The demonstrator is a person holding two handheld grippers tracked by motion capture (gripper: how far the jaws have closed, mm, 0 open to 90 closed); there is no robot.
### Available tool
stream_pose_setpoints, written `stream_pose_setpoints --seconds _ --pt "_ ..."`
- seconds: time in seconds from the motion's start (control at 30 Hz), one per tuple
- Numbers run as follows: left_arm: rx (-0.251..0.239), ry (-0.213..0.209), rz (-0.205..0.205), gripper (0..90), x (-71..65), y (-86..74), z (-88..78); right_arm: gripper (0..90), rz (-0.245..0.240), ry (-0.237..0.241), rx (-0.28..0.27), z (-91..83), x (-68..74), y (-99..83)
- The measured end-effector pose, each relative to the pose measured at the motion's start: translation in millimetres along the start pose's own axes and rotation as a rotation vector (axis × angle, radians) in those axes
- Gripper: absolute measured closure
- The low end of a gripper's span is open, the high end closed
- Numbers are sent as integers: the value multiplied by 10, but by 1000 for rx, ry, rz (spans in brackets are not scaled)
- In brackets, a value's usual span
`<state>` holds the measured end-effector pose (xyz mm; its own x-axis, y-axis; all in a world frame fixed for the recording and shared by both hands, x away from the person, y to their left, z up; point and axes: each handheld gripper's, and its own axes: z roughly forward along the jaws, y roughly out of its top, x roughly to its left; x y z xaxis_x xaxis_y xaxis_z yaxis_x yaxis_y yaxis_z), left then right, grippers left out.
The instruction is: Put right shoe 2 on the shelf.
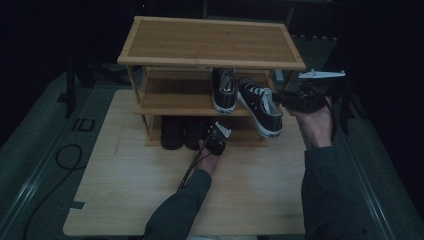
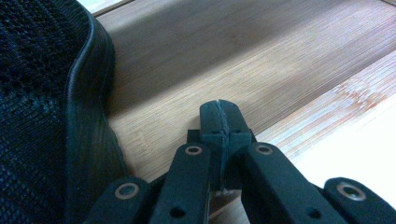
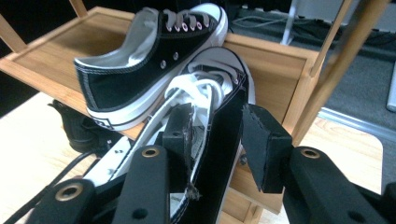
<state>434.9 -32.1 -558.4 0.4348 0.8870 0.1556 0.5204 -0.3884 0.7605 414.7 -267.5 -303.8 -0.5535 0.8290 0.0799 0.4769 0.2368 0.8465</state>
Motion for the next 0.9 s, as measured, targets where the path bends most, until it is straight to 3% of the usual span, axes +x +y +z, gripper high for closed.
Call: stream_pose_setpoints --seconds 0.17,0.23,0.33,0.37,0.57,0.9 --pt "-1 -1 -2 900 1 0 0 657 -18 -12 -6 -123 -18 -1" --pt "-2 -2 -4 900 1 0 1 717 -17 -24 3 -154 -37 -20" --pt "0 -2 -1 900 1 0 0 890 -13 -41 27 -179 -67 -68" --pt "-1 -1 -1 900 0 0 0 900 -13 -49 40 -179 -74 -87" --pt "-2 -3 -5 900 2 -1 1 900 -47 -58 88 -205 -38 -211" --pt "0 -1 0 900 0 0 0 900 -91 -19 113 -411 102 -498"
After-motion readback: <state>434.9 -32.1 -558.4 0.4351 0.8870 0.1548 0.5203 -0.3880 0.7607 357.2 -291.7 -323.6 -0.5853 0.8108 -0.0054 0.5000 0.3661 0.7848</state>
